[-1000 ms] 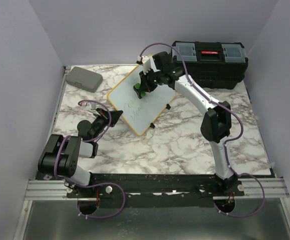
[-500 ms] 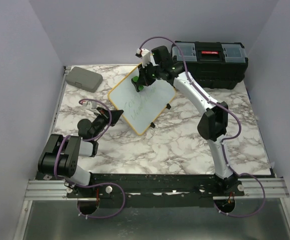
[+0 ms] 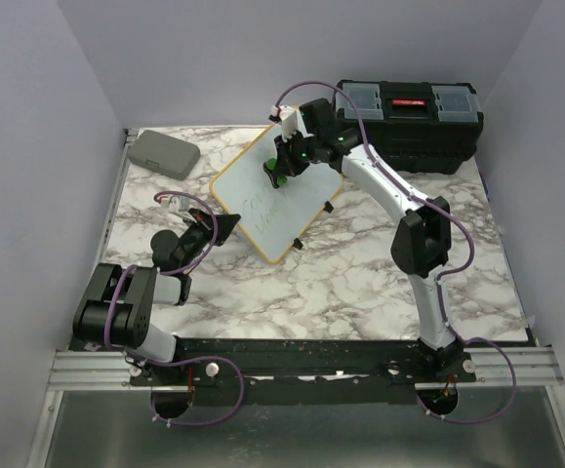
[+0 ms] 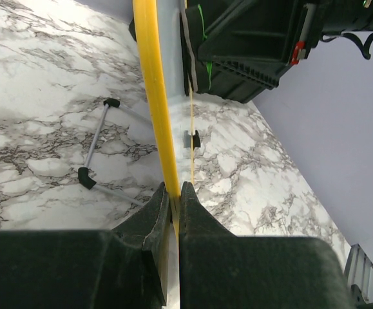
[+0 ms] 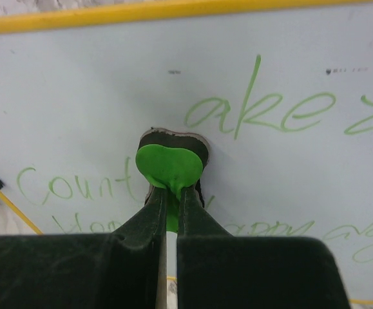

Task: Erase the whiteboard
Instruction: Erase the whiteboard at the whiteboard stand.

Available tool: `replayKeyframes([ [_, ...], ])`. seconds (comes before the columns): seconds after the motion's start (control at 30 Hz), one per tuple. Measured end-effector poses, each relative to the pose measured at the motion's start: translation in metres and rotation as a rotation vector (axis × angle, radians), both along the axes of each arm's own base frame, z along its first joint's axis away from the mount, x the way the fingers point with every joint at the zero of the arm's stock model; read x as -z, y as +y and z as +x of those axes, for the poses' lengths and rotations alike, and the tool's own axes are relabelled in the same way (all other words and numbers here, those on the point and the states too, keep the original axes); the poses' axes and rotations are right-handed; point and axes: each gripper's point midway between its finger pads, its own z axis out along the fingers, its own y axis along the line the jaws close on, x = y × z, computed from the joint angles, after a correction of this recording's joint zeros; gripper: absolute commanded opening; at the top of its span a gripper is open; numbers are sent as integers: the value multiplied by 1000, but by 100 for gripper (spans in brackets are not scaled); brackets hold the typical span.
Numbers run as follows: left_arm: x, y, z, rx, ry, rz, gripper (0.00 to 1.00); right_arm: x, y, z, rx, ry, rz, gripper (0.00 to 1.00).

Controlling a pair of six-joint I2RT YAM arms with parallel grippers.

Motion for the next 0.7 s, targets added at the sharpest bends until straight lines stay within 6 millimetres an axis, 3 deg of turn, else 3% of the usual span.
replayKeyframes([
  [0.1,0,0,0,1,0,2,0,9,-7,-5,-1,17,-19,1],
  [0.27,0,0,0,4,-1,3,0,6,-7,-4,2,14,-15,1],
  [0.7,0,0,0,5,5,14,0,-18,7,18,40,-18,47,1],
])
